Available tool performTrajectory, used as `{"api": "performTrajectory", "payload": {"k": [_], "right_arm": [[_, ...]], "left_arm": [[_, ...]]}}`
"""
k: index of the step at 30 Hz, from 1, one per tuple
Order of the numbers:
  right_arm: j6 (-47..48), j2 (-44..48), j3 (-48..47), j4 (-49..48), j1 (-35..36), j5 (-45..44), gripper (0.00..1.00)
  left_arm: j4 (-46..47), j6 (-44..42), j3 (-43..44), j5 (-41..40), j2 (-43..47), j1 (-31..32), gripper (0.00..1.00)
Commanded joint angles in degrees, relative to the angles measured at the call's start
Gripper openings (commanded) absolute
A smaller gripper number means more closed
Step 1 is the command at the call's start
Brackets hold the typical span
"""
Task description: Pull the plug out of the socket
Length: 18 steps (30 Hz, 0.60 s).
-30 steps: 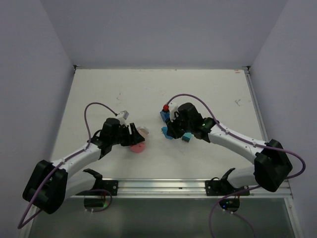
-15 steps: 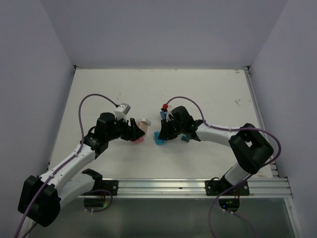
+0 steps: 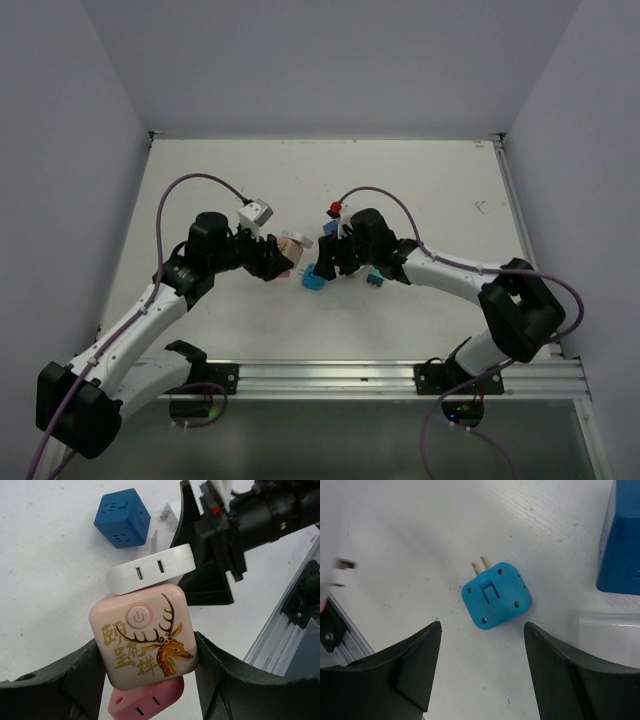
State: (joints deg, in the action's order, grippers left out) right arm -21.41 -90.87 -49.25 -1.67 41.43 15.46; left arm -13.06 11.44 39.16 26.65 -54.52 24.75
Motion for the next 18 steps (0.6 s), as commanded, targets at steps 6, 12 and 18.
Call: {"api": "performTrajectory", "payload": {"k": [6,12,18], "right_arm": [[11.64,20.19,0.48,5.18,1.28,0.70,0.72],[14.28,22.32,-3.12,7.73,4.53,1.50,0.72],[16.40,20.65,-5.50,9.32,7.87,-1.83,0.72]], "left_arm": [[3.57,-5.37,-2.60,12.18,2.67,-0.41,0.00],[4.09,-6.26,-2.51,14.48,3.02,-0.41,0.00],[3.92,-6.17,-2.68,16.32,2.32,-0.41,0.00]]}}
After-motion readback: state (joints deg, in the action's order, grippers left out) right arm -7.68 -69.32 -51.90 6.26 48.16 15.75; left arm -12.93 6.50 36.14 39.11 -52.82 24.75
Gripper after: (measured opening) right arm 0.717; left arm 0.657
